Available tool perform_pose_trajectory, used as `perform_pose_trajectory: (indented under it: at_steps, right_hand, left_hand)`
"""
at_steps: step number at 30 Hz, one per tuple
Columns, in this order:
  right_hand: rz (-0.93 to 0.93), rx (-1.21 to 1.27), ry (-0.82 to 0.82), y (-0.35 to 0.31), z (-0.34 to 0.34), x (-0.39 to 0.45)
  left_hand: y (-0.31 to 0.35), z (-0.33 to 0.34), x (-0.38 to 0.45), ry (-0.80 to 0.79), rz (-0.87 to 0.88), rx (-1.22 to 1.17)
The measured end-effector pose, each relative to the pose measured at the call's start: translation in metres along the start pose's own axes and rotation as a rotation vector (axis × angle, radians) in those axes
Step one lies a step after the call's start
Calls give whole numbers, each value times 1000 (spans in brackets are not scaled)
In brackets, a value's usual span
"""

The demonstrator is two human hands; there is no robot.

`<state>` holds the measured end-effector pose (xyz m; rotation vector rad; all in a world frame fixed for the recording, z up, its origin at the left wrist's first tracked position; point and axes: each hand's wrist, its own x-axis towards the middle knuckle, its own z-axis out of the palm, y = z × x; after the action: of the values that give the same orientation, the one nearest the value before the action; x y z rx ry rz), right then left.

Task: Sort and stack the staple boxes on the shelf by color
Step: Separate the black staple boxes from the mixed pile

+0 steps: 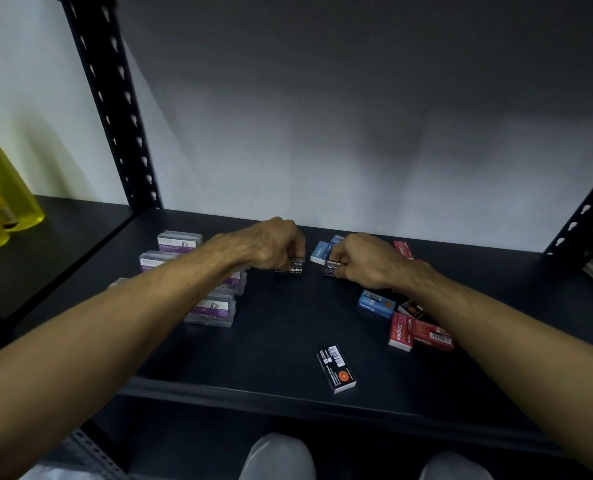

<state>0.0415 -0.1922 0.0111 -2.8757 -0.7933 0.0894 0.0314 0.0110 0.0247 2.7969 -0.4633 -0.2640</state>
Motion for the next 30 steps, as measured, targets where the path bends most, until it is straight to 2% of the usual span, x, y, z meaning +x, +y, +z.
perform_pose_trajectory:
  at_steps: [4,30]
  right_hand:
    - [-31,82,-37,-10,2,0]
    - [-46,154,-40,-8,11,4]
  left_hand:
    - [0,4,1,-17,-1,4]
    - [-5,8,2,-12,8,-3]
